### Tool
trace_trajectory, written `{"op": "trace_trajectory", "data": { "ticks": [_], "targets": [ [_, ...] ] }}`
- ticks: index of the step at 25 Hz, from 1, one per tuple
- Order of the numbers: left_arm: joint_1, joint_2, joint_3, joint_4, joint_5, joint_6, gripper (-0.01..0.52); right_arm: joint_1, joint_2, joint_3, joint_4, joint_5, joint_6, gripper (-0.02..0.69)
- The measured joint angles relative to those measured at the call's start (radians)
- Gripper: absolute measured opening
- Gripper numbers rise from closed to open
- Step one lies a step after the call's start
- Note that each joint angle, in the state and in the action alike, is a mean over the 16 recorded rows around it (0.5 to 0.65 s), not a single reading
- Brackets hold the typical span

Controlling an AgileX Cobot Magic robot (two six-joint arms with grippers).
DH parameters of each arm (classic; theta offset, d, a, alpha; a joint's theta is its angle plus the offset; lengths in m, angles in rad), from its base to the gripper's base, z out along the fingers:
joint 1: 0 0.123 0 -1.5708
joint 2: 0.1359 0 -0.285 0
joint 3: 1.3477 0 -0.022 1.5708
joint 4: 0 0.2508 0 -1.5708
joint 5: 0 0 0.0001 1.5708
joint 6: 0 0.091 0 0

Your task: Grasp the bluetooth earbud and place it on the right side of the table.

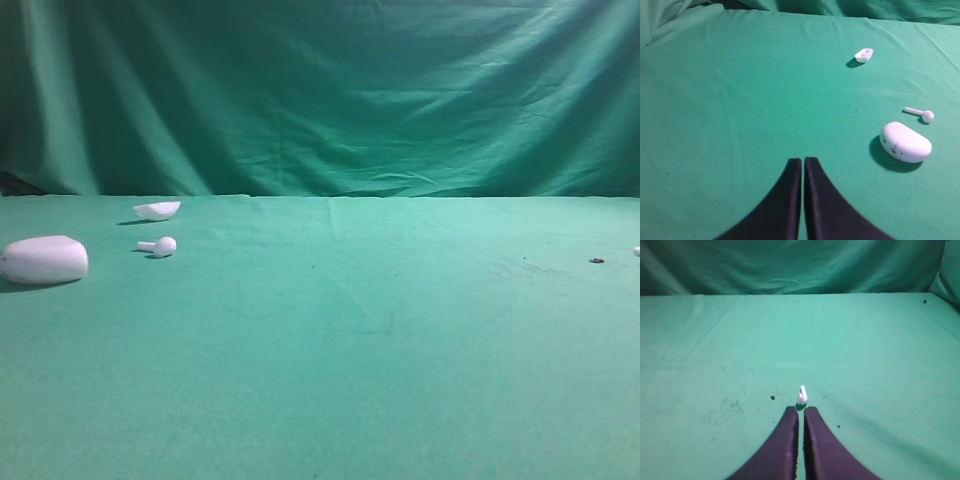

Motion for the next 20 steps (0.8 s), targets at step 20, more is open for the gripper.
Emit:
{"op": "trace_trajectory", "data": {
  "ticks": [20],
  "targets": [
    [0.000, 0.000, 0.000, 0.000, 0.000, 0.000, 0.000, 0.000, 0.000, 0.007, -0.001, 0.005, 0.025, 0.000]
  ]
}}
